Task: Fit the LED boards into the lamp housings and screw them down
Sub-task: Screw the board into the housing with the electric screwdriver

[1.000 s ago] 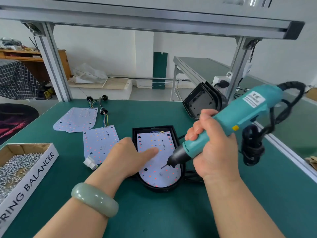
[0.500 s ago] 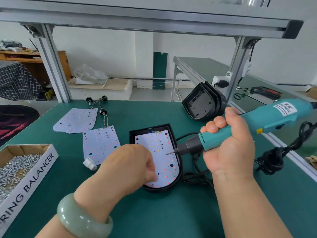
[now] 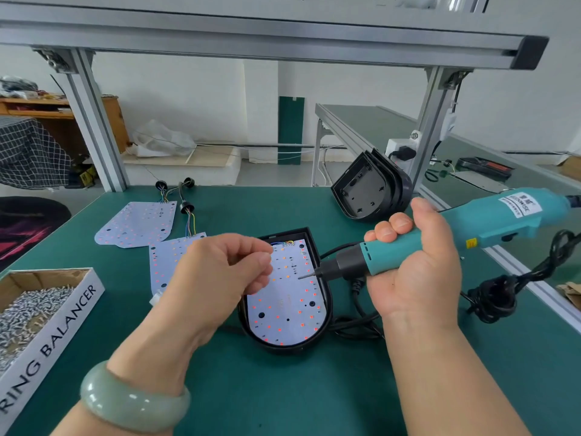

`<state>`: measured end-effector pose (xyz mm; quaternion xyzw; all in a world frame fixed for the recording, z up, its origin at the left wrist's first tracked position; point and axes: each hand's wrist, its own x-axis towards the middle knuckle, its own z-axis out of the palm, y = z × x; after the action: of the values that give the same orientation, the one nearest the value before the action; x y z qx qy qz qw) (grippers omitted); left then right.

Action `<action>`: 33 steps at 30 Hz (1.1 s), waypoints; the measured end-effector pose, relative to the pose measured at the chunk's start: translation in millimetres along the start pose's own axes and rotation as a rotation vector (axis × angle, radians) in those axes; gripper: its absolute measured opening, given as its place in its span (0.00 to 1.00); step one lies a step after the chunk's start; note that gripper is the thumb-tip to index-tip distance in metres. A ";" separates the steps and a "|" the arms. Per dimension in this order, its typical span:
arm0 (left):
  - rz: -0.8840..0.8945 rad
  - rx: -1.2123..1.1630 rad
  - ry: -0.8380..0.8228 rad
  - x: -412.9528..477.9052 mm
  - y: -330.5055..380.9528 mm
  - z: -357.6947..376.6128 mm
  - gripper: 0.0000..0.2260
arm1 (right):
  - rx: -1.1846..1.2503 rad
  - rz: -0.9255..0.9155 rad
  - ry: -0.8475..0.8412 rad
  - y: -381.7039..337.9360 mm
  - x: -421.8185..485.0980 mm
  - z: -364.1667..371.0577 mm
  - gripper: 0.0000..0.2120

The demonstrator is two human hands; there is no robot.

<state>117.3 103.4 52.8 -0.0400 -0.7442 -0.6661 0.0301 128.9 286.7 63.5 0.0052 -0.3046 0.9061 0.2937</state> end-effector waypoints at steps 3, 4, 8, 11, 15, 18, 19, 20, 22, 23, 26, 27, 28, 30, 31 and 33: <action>-0.128 -0.279 -0.037 -4.0 -0.7 5.9 0.07 | 0.017 -0.012 0.008 0.0 -2.2 1.0 0.09; -0.148 -0.319 -0.037 -4.3 -1.0 7.0 0.07 | 0.027 -0.013 0.012 -0.7 -2.8 1.6 0.09; -0.190 -0.365 -0.020 -4.9 -1.7 9.0 0.07 | 0.072 -0.012 0.020 -3.6 -3.0 2.4 0.09; -0.204 -0.338 -0.052 -6.6 -3.2 11.4 0.13 | 0.084 -0.002 0.011 -4.2 -3.3 2.7 0.09; -0.144 -0.205 -0.069 -7.4 -7.1 13.9 0.17 | 0.080 0.005 -0.002 -2.7 -4.2 3.5 0.09; -0.094 -0.153 -0.058 -7.8 -8.2 14.1 0.16 | 0.089 0.016 -0.005 -2.4 -4.6 3.9 0.09; -0.089 -0.151 -0.052 -7.7 -8.3 13.8 0.15 | 0.094 0.019 -0.005 -2.6 -4.6 3.9 0.08; -0.088 -0.150 -0.041 -7.4 -8.4 13.3 0.14 | 0.098 0.020 -0.003 -2.8 -4.4 3.8 0.08; -0.106 -0.173 -0.017 -6.5 -8.7 12.5 0.11 | 0.101 0.020 0.001 -3.2 -4.2 3.6 0.08; -0.126 -0.218 -0.010 -6.3 -8.6 12.4 0.09 | 0.103 0.020 0.002 -3.3 -4.1 3.6 0.09; -0.197 -0.422 -0.030 -6.1 -7.7 12.6 0.06 | 0.105 0.021 0.008 -3.6 -4.0 3.4 0.09; -0.215 -0.461 -0.035 -6.1 -6.7 12.7 0.06 | 0.107 0.022 0.009 -3.5 -4.1 3.3 0.09; -0.228 -0.477 -0.031 -5.9 -5.9 12.9 0.06 | 0.111 0.021 0.009 -3.5 -4.2 3.3 0.09; -0.253 -0.448 -0.017 -6.1 -5.4 14.2 0.05 | 0.117 0.018 0.008 -3.5 -4.6 3.4 0.09; -0.266 -0.420 -0.013 -6.3 -5.8 15.4 0.04 | 0.119 0.016 0.007 -3.5 -4.8 3.6 0.08; -0.292 -0.387 -0.011 -7.4 -7.7 19.2 0.06 | 0.120 0.015 0.004 -2.9 -5.5 4.1 0.08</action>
<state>124.1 121.5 42.3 0.0593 -0.6007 -0.7934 -0.0787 134.3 283.3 67.4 0.0187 -0.2491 0.9248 0.2868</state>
